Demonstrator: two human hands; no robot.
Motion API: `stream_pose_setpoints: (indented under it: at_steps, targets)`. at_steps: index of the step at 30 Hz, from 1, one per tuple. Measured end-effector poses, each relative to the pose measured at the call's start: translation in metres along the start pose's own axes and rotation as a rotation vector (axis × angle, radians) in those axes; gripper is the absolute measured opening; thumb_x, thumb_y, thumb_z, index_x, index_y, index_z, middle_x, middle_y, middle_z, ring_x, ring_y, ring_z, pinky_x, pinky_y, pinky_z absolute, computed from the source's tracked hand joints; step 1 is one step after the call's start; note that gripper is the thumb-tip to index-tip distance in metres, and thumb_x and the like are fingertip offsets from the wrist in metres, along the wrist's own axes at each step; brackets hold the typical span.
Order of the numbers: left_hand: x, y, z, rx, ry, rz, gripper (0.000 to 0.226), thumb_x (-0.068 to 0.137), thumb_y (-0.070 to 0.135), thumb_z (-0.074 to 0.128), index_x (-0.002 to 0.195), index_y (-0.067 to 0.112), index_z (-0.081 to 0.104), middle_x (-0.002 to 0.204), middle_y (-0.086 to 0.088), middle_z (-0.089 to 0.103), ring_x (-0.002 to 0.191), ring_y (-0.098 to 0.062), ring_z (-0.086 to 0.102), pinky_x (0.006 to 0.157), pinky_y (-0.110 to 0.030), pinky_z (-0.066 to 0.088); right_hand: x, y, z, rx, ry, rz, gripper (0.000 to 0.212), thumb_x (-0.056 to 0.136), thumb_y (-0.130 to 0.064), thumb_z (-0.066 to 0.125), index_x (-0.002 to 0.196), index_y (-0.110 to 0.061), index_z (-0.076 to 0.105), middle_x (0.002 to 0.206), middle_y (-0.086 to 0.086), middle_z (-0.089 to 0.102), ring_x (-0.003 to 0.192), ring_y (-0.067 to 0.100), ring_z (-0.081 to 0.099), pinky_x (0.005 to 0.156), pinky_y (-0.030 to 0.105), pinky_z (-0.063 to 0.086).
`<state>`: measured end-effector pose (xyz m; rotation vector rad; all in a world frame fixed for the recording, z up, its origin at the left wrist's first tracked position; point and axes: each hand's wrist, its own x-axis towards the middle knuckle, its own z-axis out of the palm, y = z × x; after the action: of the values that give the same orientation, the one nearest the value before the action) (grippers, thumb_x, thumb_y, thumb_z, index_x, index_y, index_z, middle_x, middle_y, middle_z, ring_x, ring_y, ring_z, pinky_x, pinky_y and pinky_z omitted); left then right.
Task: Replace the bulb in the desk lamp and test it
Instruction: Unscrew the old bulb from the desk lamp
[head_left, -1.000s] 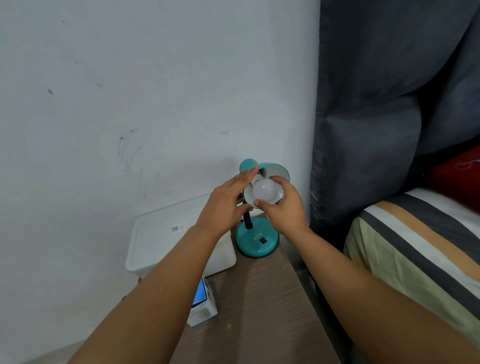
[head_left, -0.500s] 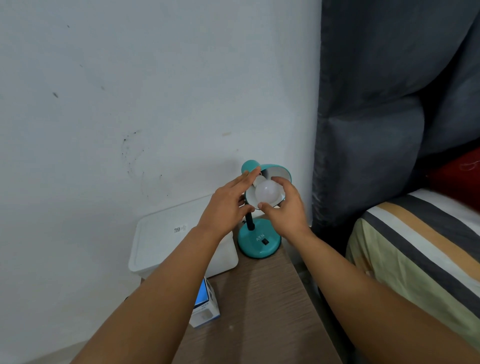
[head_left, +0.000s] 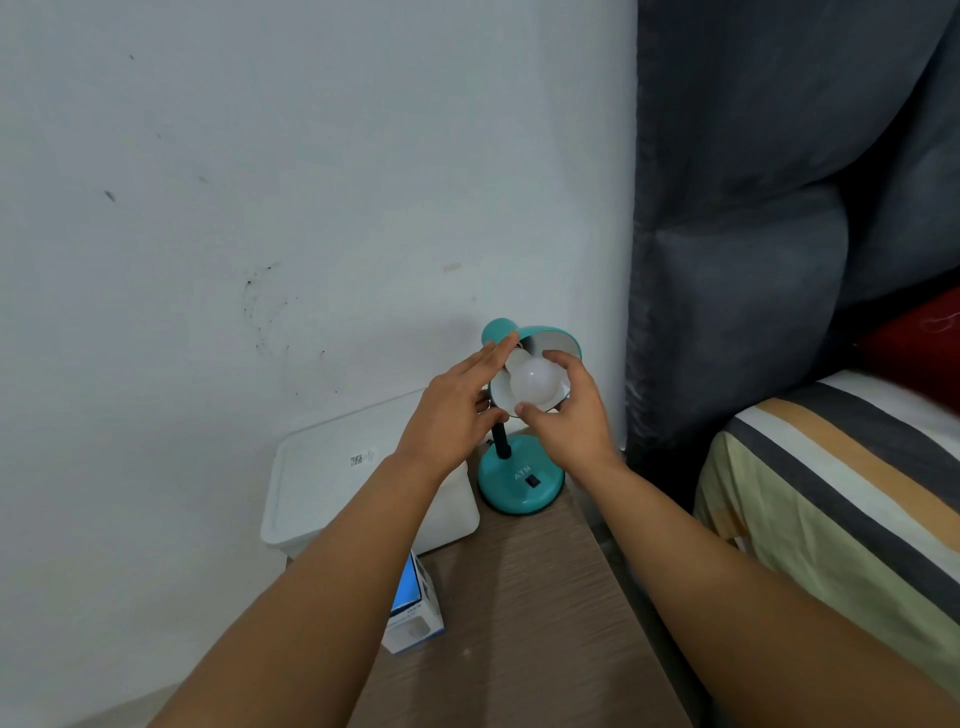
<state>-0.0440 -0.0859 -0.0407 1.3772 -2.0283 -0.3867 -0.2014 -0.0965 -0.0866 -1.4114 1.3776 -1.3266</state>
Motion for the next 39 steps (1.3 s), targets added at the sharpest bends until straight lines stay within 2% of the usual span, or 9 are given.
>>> stream_pose_setpoints:
  at_steps: [5,11,16,18,21,25,31,34,39]
  targets:
    - [0.0002,0.0009,0.0003,-0.014,0.003,0.005,0.094,0.083,0.003,0.076,0.148,0.054,0.032,0.152,0.001,0.047,0.123,-0.014,0.062,0.101,-0.037,0.054,-0.0012,-0.0017,0.0006,0.023,0.016,0.078,0.08,0.066,-0.058,0.078,0.133,-0.032,0.044,0.13,-0.002,0.054,0.114,0.022,0.058,0.094,0.046,0.055]
    - [0.0004,0.002,0.0,-0.022,0.014,0.005,0.093,0.082,0.0,0.077,0.149,0.049,0.034,0.151,0.003,0.049,0.118,-0.012,0.063,0.099,-0.033,0.055,0.0014,-0.0049,0.0002,-0.006,0.025,-0.002,0.058,0.076,-0.033,0.082,0.123,-0.035,0.049,0.128,-0.007,0.05,0.112,0.021,0.057,0.096,0.046,0.053]
    - [0.0007,0.0028,0.0004,-0.006,0.017,0.007,0.091,0.083,0.002,0.077,0.149,0.048,0.034,0.151,0.001,0.049,0.121,-0.016,0.062,0.099,-0.034,0.054,-0.0003,-0.003,0.0004,-0.016,0.016,0.057,0.083,0.07,-0.048,0.082,0.139,-0.025,0.042,0.136,-0.001,0.051,0.119,0.021,0.054,0.098,0.044,0.052]
    - [0.0005,0.0021,0.0013,-0.008,0.015,0.015,0.093,0.084,0.002,0.077,0.149,0.051,0.032,0.151,0.0,0.048,0.123,-0.016,0.061,0.1,-0.035,0.054,0.0006,-0.0019,0.0003,-0.021,0.019,0.069,0.079,0.068,-0.054,0.081,0.133,-0.022,0.049,0.127,0.0,0.058,0.112,0.022,0.059,0.093,0.045,0.054]
    - [0.0,0.0009,0.0018,-0.01,0.016,0.016,0.093,0.083,0.002,0.077,0.15,0.049,0.032,0.151,-0.001,0.048,0.122,-0.015,0.062,0.1,-0.035,0.054,0.0016,-0.0009,0.0003,-0.02,0.019,0.062,0.066,0.07,-0.043,0.084,0.126,-0.027,0.054,0.121,-0.001,0.06,0.106,0.022,0.061,0.09,0.046,0.055]
    - [-0.0006,0.0012,0.0008,0.01,0.016,0.011,0.093,0.082,0.002,0.077,0.151,0.046,0.033,0.15,-0.002,0.049,0.121,-0.017,0.062,0.1,-0.034,0.054,0.0021,-0.0016,-0.0002,-0.024,0.015,0.046,0.074,0.068,-0.029,0.087,0.131,-0.031,0.049,0.129,-0.003,0.055,0.114,0.023,0.057,0.094,0.048,0.054]
    - [-0.0005,0.0016,0.0008,-0.006,0.018,0.004,0.092,0.084,0.003,0.077,0.148,0.051,0.033,0.15,0.002,0.05,0.119,-0.016,0.064,0.1,-0.034,0.054,0.0008,-0.0005,0.0003,-0.021,0.002,0.085,0.083,0.067,-0.053,0.082,0.137,-0.023,0.05,0.131,0.002,0.058,0.115,0.023,0.059,0.096,0.046,0.053]
    - [0.0,0.0033,0.0016,0.0,0.011,-0.001,0.092,0.082,0.0,0.077,0.151,0.046,0.034,0.149,0.002,0.05,0.117,-0.017,0.064,0.1,-0.032,0.054,0.0026,-0.003,-0.0017,-0.031,0.003,0.073,0.067,0.07,-0.04,0.084,0.127,-0.027,0.054,0.122,-0.001,0.059,0.107,0.022,0.06,0.091,0.046,0.055]
    - [-0.0013,0.0044,-0.0004,-0.008,0.018,-0.007,0.092,0.082,-0.001,0.076,0.151,0.043,0.035,0.148,0.003,0.051,0.115,-0.017,0.065,0.099,-0.03,0.054,0.0014,-0.0041,-0.0026,-0.004,-0.032,0.039,0.072,0.069,-0.022,0.086,0.129,-0.033,0.047,0.128,-0.002,0.053,0.115,0.022,0.054,0.095,0.047,0.054]
